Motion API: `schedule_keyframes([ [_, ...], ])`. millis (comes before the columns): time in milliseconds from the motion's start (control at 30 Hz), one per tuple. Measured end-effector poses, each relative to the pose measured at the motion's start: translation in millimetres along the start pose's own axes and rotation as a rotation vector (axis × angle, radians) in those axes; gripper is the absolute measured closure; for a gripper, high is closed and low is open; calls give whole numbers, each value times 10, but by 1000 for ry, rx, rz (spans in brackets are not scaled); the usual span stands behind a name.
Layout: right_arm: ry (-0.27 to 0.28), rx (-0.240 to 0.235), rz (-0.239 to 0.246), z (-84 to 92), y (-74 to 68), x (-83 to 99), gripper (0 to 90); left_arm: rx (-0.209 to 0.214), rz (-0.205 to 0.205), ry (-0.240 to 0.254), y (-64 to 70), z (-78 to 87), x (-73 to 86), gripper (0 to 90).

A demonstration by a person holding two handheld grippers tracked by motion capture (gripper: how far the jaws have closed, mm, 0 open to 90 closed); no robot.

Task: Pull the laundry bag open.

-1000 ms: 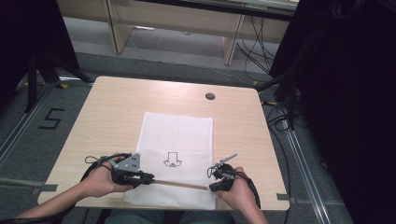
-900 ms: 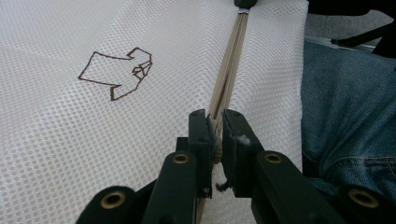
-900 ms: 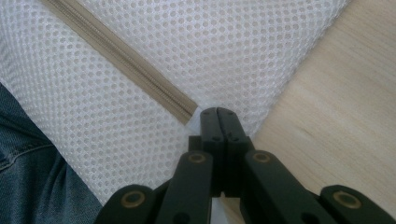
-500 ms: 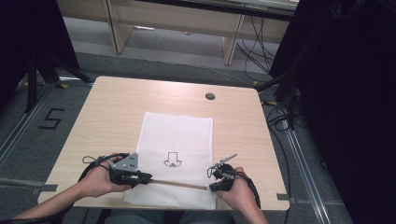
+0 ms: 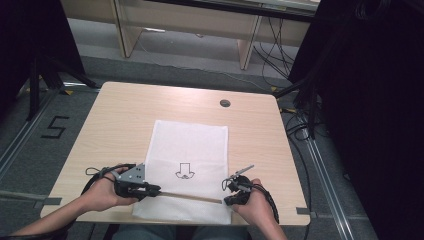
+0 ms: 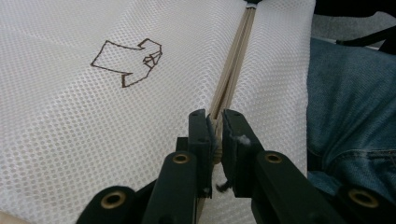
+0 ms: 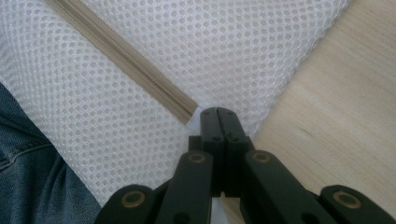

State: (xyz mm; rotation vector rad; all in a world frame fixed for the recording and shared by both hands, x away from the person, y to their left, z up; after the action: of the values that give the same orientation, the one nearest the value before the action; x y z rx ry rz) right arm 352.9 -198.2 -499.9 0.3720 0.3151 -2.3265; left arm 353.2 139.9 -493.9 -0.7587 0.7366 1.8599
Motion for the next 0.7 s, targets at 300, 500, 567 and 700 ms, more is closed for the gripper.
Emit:
schedule_keyframes([
  [300, -1, 1, 1, 0, 0, 0, 900, -5, -11, -2, -6, 9, 8, 821],
  [500, 2, -1, 3, 0, 3, 1, 900, -5, 1, 2, -23, 35, 41, 821],
  [567, -1, 1, 1, 0, 0, 0, 900, -10, 3, -2, -23, 50, 47, 821],
  [700, -1, 2, 0, 1, -1, 1, 900, -20, -5, -11, -40, 63, 54, 821],
])
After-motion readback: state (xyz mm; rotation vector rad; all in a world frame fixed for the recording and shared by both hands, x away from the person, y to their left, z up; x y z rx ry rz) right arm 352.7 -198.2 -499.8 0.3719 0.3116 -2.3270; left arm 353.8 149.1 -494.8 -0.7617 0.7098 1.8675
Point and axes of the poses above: each handheld gripper's, and its own axes: z roughly backward along the jaws, x roughly out of its underside, y roughly to its right, the point moved 2 cm from there along -z, roughly forward along the jaws, and after that the axes turned 7 degrees about z, right-handed, at the moved point
